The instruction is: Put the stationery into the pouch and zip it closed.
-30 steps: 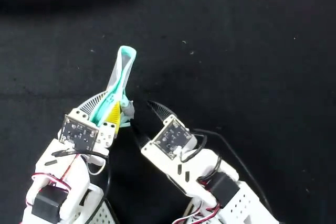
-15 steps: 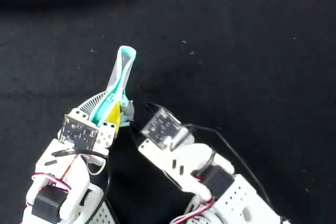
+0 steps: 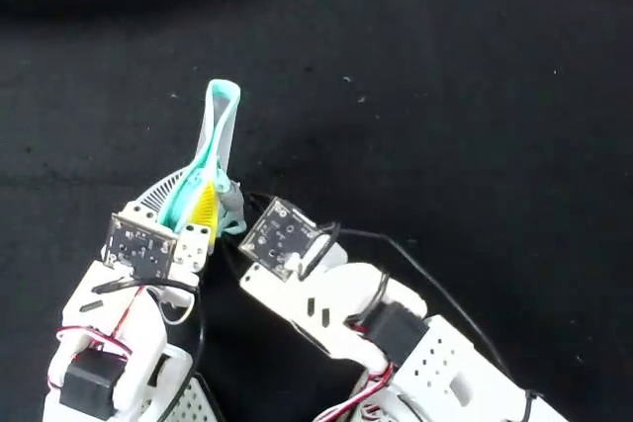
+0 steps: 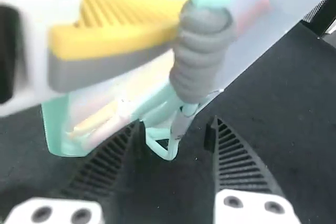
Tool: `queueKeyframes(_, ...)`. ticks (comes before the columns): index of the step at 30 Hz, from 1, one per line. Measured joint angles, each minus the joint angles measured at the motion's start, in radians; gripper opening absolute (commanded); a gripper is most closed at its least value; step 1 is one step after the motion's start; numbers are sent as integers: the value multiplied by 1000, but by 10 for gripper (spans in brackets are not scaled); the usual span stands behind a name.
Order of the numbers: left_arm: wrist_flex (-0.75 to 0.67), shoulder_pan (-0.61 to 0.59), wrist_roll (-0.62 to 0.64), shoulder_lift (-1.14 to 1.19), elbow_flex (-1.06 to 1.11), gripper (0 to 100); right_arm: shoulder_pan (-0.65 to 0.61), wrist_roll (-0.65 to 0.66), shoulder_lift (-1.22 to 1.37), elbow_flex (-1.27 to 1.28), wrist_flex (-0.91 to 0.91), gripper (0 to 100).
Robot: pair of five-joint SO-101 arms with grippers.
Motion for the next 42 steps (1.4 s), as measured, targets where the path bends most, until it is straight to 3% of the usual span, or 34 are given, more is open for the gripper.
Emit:
queueKeyframes(4, 0, -11, 63, 0, 0, 30, 0, 0, 8, 0, -38, 191)
queueKeyframes(11, -5, -40, 130, 0, 0, 30, 41, 2, 8, 9, -140, 11)
queueKeyframes(26, -5, -43, 132, 0, 0, 32, 49, 91, -2, 17, -94, 16)
queueKeyframes(32, -5, -49, 132, 0, 0, 31, 48, 92, 15, 68, -114, 221)
queueKeyframes(42, -5, -49, 135, 0, 0, 30, 51, 92, 58, 72, -183, 179)
